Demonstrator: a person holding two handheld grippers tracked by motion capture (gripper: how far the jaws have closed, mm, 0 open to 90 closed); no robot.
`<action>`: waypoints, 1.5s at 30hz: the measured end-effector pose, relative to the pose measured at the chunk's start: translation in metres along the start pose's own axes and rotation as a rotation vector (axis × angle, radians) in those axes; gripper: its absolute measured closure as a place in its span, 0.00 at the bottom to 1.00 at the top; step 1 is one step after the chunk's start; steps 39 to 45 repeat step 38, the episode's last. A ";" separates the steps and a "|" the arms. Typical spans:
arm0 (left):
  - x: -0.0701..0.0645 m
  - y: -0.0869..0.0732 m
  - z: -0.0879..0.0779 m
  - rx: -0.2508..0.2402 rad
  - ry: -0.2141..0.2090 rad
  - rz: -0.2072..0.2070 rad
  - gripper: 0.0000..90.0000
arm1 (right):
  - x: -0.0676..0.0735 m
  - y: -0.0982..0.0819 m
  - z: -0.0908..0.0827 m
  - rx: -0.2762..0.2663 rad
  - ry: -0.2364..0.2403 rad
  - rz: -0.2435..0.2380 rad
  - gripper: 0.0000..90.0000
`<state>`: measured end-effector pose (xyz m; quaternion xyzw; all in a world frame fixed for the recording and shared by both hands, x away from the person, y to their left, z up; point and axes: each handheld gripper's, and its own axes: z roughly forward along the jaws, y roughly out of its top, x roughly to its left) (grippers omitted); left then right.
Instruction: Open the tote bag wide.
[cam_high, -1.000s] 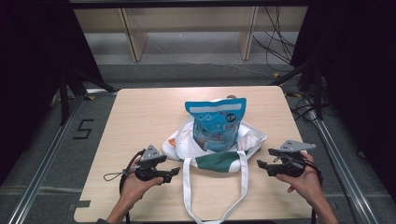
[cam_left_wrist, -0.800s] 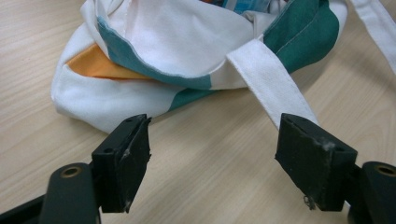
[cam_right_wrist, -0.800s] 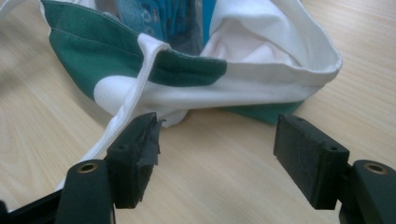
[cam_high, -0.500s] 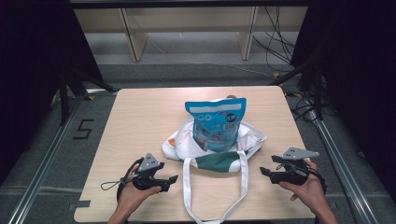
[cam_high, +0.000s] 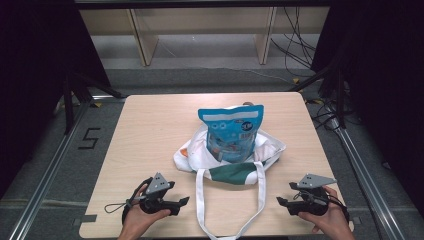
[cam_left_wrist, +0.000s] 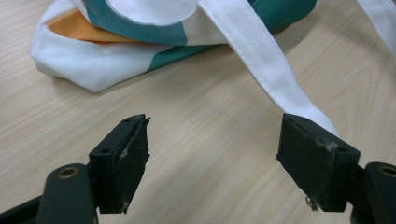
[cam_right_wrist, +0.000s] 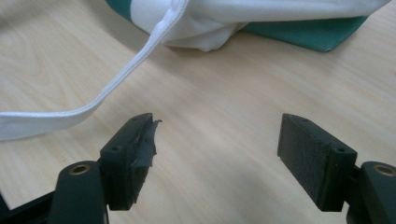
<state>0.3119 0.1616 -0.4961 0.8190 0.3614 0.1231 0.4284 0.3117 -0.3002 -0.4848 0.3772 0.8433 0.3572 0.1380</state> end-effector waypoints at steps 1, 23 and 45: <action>-0.001 -0.001 -0.001 -0.004 -0.005 0.000 0.27 | 0.001 -0.002 0.000 -0.003 -0.001 0.002 0.31; -0.021 -0.013 -0.002 0.008 -0.015 0.012 0.25 | 0.024 -0.027 -0.003 0.024 -0.011 -0.018 0.30; -0.021 -0.013 -0.002 0.022 -0.007 0.001 0.25 | 0.024 -0.026 -0.003 0.032 -0.006 -0.011 0.30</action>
